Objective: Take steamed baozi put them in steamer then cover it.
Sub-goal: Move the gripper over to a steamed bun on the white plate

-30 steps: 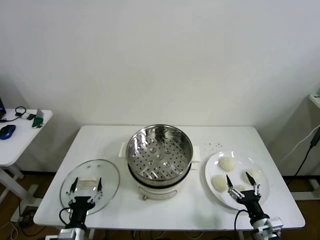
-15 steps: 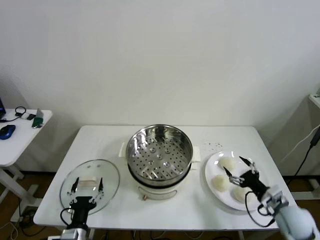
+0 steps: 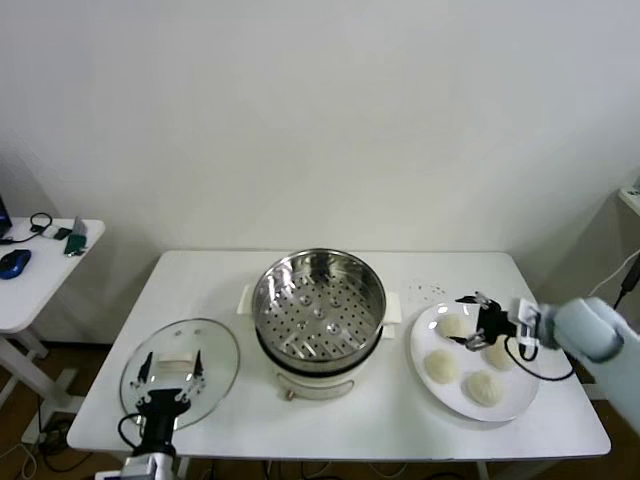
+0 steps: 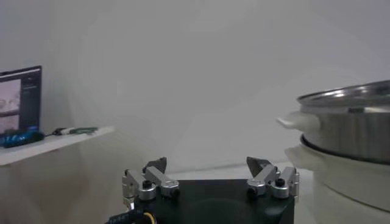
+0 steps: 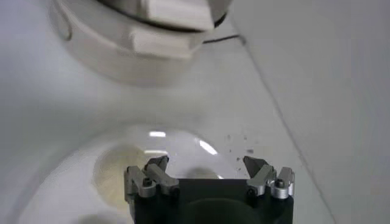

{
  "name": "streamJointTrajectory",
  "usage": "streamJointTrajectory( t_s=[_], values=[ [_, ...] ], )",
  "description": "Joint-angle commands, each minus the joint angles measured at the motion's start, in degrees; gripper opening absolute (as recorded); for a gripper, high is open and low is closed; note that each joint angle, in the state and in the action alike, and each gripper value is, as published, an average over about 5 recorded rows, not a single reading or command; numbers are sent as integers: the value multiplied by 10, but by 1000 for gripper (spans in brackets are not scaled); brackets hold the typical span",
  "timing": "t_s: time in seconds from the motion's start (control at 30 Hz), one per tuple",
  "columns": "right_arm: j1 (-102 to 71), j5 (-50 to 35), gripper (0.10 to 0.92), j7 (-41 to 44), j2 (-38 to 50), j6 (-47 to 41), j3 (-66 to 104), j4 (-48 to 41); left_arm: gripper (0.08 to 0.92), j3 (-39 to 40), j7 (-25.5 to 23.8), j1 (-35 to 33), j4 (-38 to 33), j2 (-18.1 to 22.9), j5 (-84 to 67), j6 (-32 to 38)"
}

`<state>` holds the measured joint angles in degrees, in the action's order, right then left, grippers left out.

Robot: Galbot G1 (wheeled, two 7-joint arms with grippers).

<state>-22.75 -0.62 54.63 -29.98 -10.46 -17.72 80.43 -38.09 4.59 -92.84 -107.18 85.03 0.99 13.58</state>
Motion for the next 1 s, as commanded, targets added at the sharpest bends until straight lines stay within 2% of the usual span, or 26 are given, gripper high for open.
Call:
streamJointTrajectory(
  t_s=[0.03,0.3,0.6,1.0],
  values=[
    [264,36,823,96,28,-10,-276,-96,823,0,21,4,-2,-2,-2,-3],
    [349,18,823,103,-60,-8,-417,-182,823,-5,23,6,4,-6,-5,-7],
    [330,12,823,91,-156,-11,-416,-256,823,-14,24,9,6,-10,-9,-13],
    [302,13,823,90,-212,-2,-413,-312,823,-20,27,12,9,-12,-10,-19]
  ],
)
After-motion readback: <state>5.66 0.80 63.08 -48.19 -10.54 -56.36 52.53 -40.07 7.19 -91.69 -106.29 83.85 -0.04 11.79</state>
